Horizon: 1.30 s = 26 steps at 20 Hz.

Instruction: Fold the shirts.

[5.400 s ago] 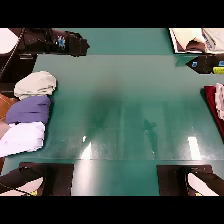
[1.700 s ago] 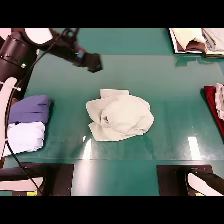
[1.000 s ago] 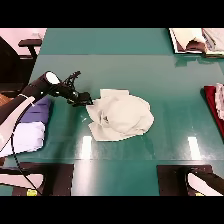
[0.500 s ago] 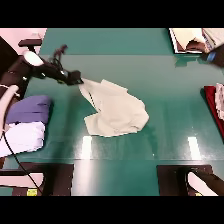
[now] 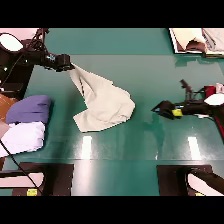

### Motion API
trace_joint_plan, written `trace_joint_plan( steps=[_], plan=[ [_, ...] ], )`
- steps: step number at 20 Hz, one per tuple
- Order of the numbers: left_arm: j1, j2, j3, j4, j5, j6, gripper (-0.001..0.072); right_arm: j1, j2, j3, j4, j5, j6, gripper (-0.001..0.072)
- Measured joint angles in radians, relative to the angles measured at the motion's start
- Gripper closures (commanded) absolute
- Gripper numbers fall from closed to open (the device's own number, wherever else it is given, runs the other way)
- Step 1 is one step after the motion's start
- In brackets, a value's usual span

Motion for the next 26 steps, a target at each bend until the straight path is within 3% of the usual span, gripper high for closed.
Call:
trace_joint_plan(
  steps=[5, 7, 10, 16, 26],
  plan=[
    [0.002, 0.0, 0.004, 0.002, -0.006, 0.0, 0.0686, 0.152, -0.215, 0.104, 0.152, -0.107, -0.064, 0.0196],
    [0.002, 0.0, 0.004, 0.002, -0.006, 0.0, 0.0686, 0.2, -0.293, 0.18, 0.173, -0.124, -0.076, 0.0338],
    [0.002, 0.0, 0.004, 0.002, -0.007, 0.0, 0.0687, 0.251, -0.392, 0.291, 0.19, -0.134, -0.083, 0.0696],
    [0.002, 0.048, 0.013, 0.003, -0.011, 0.0, 0.0687, 0.277, -0.431, 0.486, 0.142, -0.12, -0.124, 0.0698],
    [0.002, 0.442, 0.347, -0.058, 0.001, 0.001, 0.0687, 0.209, 0.01, 0.995, -0.233, 0.111, -0.066, 0.0697]
  ],
)
